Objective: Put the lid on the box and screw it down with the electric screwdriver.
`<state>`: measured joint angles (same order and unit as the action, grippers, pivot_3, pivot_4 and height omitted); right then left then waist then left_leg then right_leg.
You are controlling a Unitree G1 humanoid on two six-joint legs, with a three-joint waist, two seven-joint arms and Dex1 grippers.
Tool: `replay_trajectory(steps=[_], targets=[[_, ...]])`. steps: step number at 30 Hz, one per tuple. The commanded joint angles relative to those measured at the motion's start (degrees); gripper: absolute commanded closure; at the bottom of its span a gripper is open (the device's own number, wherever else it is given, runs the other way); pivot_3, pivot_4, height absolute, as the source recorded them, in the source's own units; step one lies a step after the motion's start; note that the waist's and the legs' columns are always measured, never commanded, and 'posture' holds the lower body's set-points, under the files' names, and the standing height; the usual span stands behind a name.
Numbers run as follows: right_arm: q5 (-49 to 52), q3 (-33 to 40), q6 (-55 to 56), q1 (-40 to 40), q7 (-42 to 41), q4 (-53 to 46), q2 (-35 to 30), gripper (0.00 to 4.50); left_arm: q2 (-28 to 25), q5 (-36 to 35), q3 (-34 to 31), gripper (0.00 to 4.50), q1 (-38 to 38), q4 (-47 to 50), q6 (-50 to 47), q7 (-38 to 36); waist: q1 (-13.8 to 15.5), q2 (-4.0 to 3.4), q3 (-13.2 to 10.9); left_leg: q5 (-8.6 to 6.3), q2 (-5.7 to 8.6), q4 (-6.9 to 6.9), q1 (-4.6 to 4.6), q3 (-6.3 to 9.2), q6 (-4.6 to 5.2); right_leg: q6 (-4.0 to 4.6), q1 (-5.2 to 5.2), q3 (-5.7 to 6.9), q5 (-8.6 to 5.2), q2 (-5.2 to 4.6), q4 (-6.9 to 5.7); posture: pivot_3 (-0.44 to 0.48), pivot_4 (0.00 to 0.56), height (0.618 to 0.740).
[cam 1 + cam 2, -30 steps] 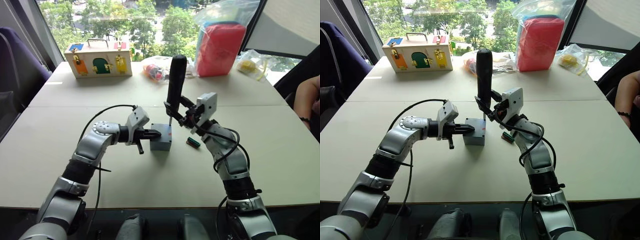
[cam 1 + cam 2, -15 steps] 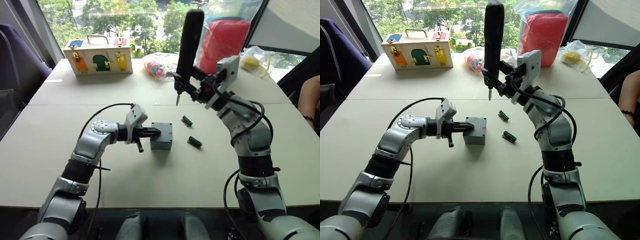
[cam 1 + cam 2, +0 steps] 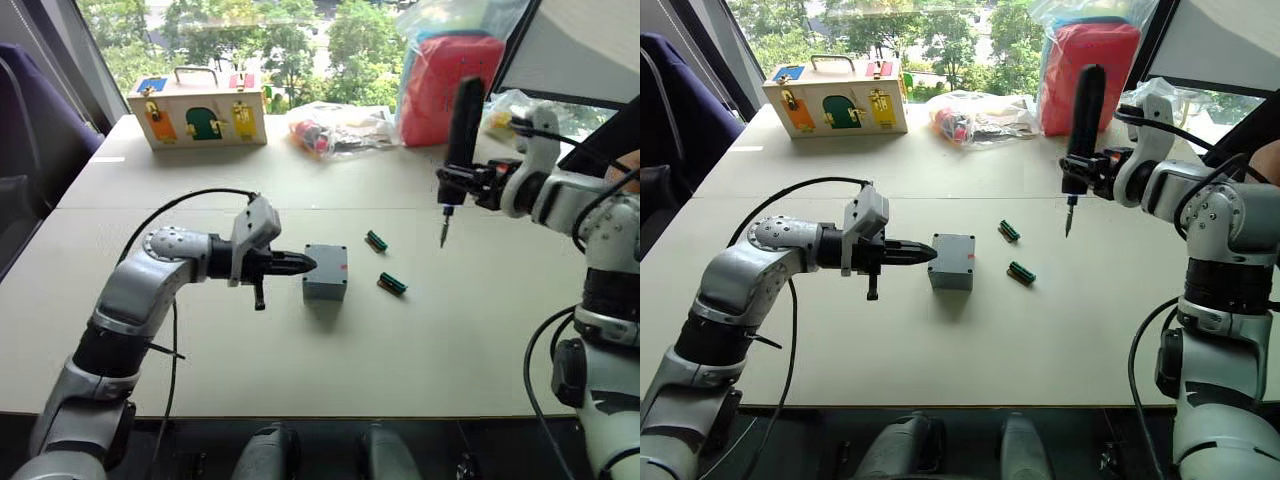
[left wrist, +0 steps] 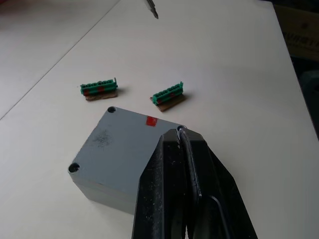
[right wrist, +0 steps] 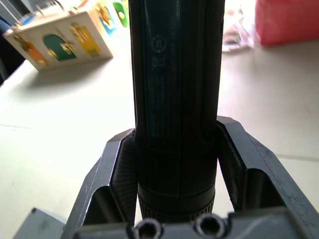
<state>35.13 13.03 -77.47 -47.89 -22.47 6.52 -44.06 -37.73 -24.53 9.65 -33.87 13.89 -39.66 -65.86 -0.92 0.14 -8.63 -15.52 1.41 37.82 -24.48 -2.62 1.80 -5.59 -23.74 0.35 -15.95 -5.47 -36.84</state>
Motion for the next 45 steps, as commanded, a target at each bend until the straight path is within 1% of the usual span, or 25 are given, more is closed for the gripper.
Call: replay_trajectory(steps=[1,3,7,12,18,19,22,23,25,26,28,30,32,34,36,38,40,41,43,45], targets=[[1.87,-1.78,-12.34,0.06,-3.62,2.78,-3.49,2.64,-1.49,0.70,1.92,4.50,-1.76,2.26,1.41,-1.52,-0.15,-0.16,-0.10,0.00,0.00,0.01,0.01,0.00,0.00,0.07,0.00,0.00,-0.04,0.00,-0.02,0.000,0.150,0.740],[3.53,-3.14,-14.64,0.72,-4.68,6.25,-4.86,2.64,-1.62,0.09,3.17,4.50,-1.84,2.96,1.03,-2.63,-0.31,-0.30,-0.18,0.01,0.00,0.02,0.01,-0.01,0.01,0.08,-0.01,-0.01,-0.04,0.00,-0.06,0.000,0.150,0.740],[6.26,-5.44,-15.03,1.95,-4.77,10.60,-5.98,2.64,-2.26,-0.98,4.62,4.50,-0.53,4.78,0.51,-4.35,-0.20,-0.51,-0.35,0.01,0.00,0.03,0.00,-0.04,0.03,-0.11,-0.04,0.00,0.06,0.06,-0.07,0.000,0.150,0.740],[9.32,-6.85,-15.03,2.49,-2.85,12.49,-6.13,2.64,-2.86,-2.12,4.63,4.50,0.90,6.72,-1.05,-4.60,0.04,-0.46,-0.38,0.02,-0.01,0.12,0.00,-0.04,0.04,-0.12,0.01,0.00,0.07,0.12,-0.13,0.000,0.150,0.740],[8.36,-7.56,-15.03,1.59,-0.36,13.95,-5.29,2.64,-2.47,-2.28,3.52,4.50,1.44,6.42,-1.53,-2.54,0.26,-0.43,-0.40,-0.02,0.00,0.21,0.00,-0.04,0.10,-0.12,0.07,0.02,0.07,0.13,-0.12,0.000,0.150,0.740],[7.93,-7.65,-15.03,1.52,0.09,13.88,-5.09,2.14,-2.34,-2.45,3.35,4.50,1.54,6.41,-1.65,-2.22,0.24,-0.43,-0.40,-0.02,0.00,0.22,0.00,-0.05,0.11,-0.12,0.08,0.02,0.07,0.13,-0.12,0.000,0.150,0.740],[6.66,-7.64,-15.03,1.44,0.59,13.01,-4.90,1.14,-2.03,-2.76,2.71,4.50,1.88,5.82,-2.21,-0.76,0.23,-0.43,-0.40,-0.02,-0.01,0.24,0.02,-0.04,0.11,-0.13,0.10,0.02,0.07,0.16,-0.13,0.000,0.150,0.740],[5.97,-7.32,-15.03,1.43,0.64,12.49,-4.72,0.71,-1.88,-2.69,2.24,4.50,1.97,5.05,-2.16,-0.06,0.24,-0.43,-0.40,-0.02,-0.01,0.25,0.04,-0.04,0.11,-0.13,0.13,0.03,0.07,0.17,-0.13,0.000,0.150,0.740],[4.47,-7.65,-13.36,1.98,0.18,10.54,-4.91,0.09,-1.62,-1.91,1.48,4.50,2.31,3.38,-1.14,1.50,0.26,-0.43,-0.40,-0.02,-0.01,0.26,0.06,-0.03,0.12,-0.13,0.16,0.04,0.07,0.17,-0.13,0.000,0.150,0.740],[4.06,-6.84,-11.71,2.02,-0.22,9.99,-4.70,0.09,-1.33,-0.99,0.89,4.50,2.82,2.18,0.01,2.95,0.26,-0.43,-0.40,-0.02,-0.01,0.27,0.07,-0.03,0.12,-0.13,0.16,0.04,0.07,0.18,-0.13,0.000,0.150,0.740],[3.30,-5.71,-3.11,3.28,-3.94,6.89,-5.27,0.09,-1.38,-1.04,-1.27,4.50,4.55,1.19,0.53,4.87,0.23,-0.42,-0.40,-0.02,-0.01,0.27,0.06,-0.03,0.12,-0.14,0.16,0.04,0.08,0.19,-0.13,0.000,0.150,0.740],[1.17,-1.82,10.82,5.43,-6.11,3.86,-4.23,0.09,-1.61,-3.81,-5.23,4.50,6.06,1.69,-2.01,6.49,0.18,-0.41,-0.41,-0.04,-0.02,0.27,0.06,-0.02,0.14,-0.16,0.15,0.04,0.07,0.24,-0.13,0.000,0.150,0.740],[0.51,0.94,17.97,7.77,-7.81,1.55,-3.50,0.09,-1.98,-5.87,-8.13,4.50,7.24,2.56,-4.11,7.62,0.21,-0.37,-0.43,-0.04,-0.05,0.28,0.05,-0.02,0.14,-0.18,0.15,0.04,0.07,0.30,-0.13,0.000,0.150,0.740],[2.53,4.80,23.24,13.72,-10.59,-5.76,-1.54,0.09,-4.04,-8.87,-12.10,4.50,10.18,4.58,-7.60,7.99,0.22,-0.25,-0.47,-0.03,-0.09,0.28,0.06,-0.01,0.13,-0.20,0.16,0.04,0.08,0.35,-0.14,0.000,0.150,0.740],[5.40,6.88,26.94,20.83,-15.21,-14.84,-0.07,0.09,-6.51,-10.37,-15.07,4.50,14.42,6.56,-10.17,8.34,0.23,-0.18,-0.49,-0.03,-0.21,0.29,0.11,0.04,0.13,-0.19,0.25,0.06,0.08,0.45,-0.12,0.000,0.150,0.740],[6.60,6.43,29.46,28.17,-20.13,-22.67,-0.44,0.09,-8.16,-12.02,-17.56,4.50,18.77,8.57,-12.16,9.02,0.26,-0.20,-0.50,-0.03,-0.23,0.27,0.14,0.07,0.13,-0.19,0.27,0.06,0.07,0.44,-0.12,0.000,0.150,0.740],[7.87,4.61,29.27,36.88,-24.19,-30.19,-1.91,0.09,-9.81,-16.06,-20.53,4.50,23.96,11.62,-16.56,8.99,0.32,-0.18,-0.51,-0.03,-0.23,0.28,0.14,0.08,0.13,-0.19,0.28,0.06,0.07,0.41,-0.14,0.000,0.150,0.740],[7.94,3.28,30.07,41.90,-26.82,-34.26,-2.83,0.09,-11.56,-19.27,-21.80,4.50,27.41,13.85,-19.97,7.70,0.32,-0.16,-0.51,-0.03,-0.22,0.28,0.17,0.08,0.12,-0.19,0.31,0.06,0.07,0.36,-0.13,0.000,0.150,0.740],[8.99,2.01,30.94,49.16,-30.65,-39.87,-4.13,0.09,-13.86,-22.60,-23.42,4.50,33.25,17.61,-22.79,6.33,0.26,-0.09,-0.54,-0.04,-0.23,0.28,0.27,0.09,0.12,-0.17,0.41,0.06,0.06,0.31,-0.10,0.000,0.150,0.740],[9.75,1.20,31.12,54.24,-33.23,-43.38,-5.42,0.09,-15.36,-23.45,-24.43,4.50,38.48,19.95,-23.04,6.05,0.28,-0.10,-0.53,-0.05,-0.21,0.28,0.34,0.10,0.09,-0.12,0.46,0.05,0.04,0.23,-0.10,0.000,0.150,0.740]])
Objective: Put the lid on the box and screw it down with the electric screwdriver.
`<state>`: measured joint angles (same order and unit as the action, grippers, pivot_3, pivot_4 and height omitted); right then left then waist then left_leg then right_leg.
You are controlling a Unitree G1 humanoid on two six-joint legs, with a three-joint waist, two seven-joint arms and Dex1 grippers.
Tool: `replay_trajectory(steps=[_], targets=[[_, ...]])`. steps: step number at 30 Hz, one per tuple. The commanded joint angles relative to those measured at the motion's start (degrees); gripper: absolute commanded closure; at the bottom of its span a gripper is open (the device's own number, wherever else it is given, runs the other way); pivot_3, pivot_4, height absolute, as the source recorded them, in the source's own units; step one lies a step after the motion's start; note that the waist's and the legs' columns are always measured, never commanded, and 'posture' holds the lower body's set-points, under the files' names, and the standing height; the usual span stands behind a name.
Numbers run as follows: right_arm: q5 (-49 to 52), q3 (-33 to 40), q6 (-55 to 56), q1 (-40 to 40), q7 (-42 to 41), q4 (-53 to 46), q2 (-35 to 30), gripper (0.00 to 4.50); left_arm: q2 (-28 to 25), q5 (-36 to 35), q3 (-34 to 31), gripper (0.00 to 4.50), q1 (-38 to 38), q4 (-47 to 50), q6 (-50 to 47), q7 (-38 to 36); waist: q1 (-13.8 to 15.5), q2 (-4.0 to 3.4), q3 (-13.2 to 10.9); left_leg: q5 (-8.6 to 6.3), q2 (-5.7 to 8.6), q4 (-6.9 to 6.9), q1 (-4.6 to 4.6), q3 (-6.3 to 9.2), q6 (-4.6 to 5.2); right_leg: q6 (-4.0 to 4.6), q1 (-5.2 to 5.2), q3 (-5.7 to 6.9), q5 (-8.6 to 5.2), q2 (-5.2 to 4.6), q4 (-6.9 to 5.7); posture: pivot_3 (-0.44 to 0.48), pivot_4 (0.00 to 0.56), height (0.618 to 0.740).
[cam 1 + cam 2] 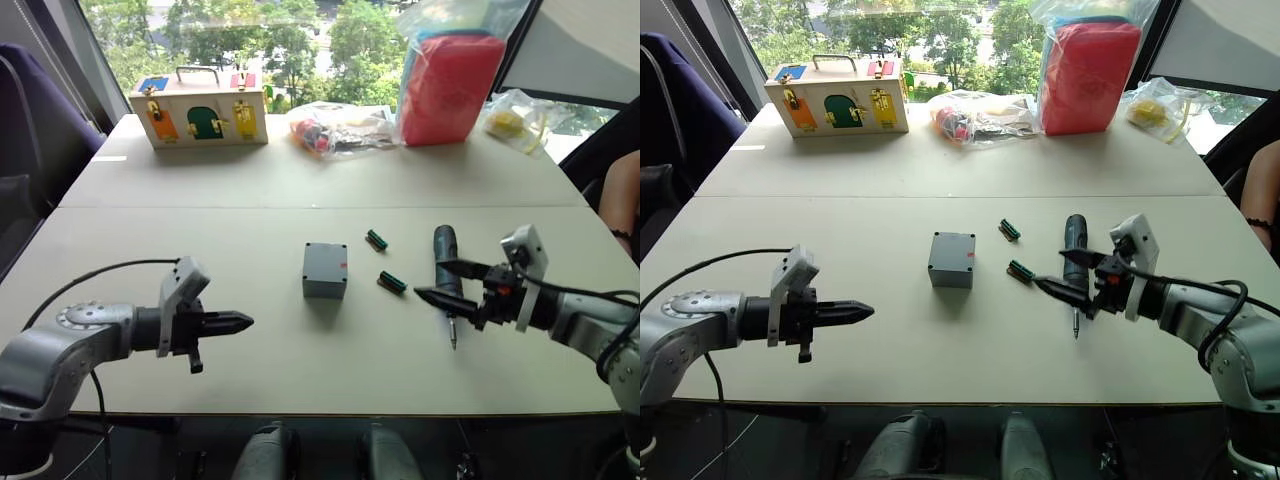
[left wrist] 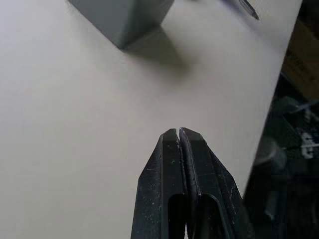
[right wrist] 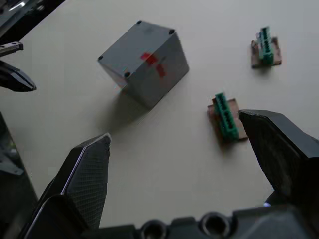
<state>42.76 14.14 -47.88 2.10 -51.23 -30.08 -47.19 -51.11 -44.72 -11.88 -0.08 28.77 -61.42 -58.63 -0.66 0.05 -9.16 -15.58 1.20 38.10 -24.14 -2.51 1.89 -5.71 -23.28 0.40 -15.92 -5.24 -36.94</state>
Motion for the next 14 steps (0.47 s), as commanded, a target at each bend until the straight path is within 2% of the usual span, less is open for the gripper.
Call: replay_trajectory(steps=[1,6,14], targets=[[1.97,-0.39,2.02,6.23,-5.59,-8.03,-3.03,0.09,-2.47,-3.49,-3.39,4.50,6.84,5.85,-1.18,-1.07,0.04,-0.01,0.01,-0.01,0.00,-0.01,0.04,0.00,-0.01,0.17,0.04,0.00,-0.09,-0.03,0.03,0.000,0.150,0.740],[1.28,-1.69,3.64,10.48,-8.28,-9.58,-5.29,0.09,-1.58,-4.73,-3.94,4.50,13.48,9.17,0.48,1.15,0.19,0.05,0.03,-0.04,0.00,-0.10,0.15,0.00,-0.07,0.30,0.14,0.00,-0.16,-0.08,0.19,0.000,0.150,0.740],[0.89,-2.99,5.14,10.66,-8.88,-8.88,-6.11,0.09,0.27,-6.69,-3.94,4.50,12.75,8.85,1.28,4.94,0.19,0.05,0.03,-0.04,0.02,-0.23,0.10,0.00,-0.07,0.34,0.14,0.02,-0.12,-0.10,0.48,0.000,0.150,0.740]])
